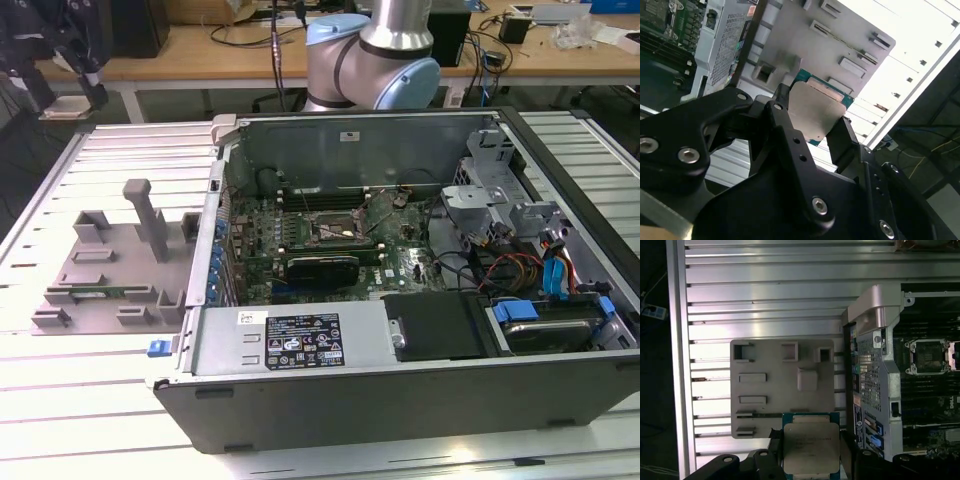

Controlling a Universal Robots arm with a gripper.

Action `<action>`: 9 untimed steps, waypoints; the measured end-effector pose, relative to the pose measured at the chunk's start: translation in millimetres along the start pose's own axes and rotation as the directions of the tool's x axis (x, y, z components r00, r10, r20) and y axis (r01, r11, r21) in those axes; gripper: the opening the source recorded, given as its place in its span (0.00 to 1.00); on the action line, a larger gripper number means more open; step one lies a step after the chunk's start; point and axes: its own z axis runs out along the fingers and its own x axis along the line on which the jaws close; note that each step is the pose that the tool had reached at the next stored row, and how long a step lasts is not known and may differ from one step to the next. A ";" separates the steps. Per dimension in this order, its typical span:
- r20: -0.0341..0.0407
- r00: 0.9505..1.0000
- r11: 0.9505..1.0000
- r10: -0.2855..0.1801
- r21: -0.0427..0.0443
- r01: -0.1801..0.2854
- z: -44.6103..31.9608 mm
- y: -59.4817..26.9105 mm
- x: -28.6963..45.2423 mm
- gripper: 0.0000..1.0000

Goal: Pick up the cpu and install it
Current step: 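Pick up the cpu and move it towards the insertion slot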

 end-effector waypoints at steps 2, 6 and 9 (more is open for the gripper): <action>0.000 1.000 1.000 0.000 0.000 0.000 0.6 0.7 -15.1 0.54; 0.000 1.000 1.000 0.000 0.000 0.000 1.2 1.3 -26.9 0.54; 0.000 1.000 1.000 0.000 0.000 0.000 1.8 1.9 -39.5 0.54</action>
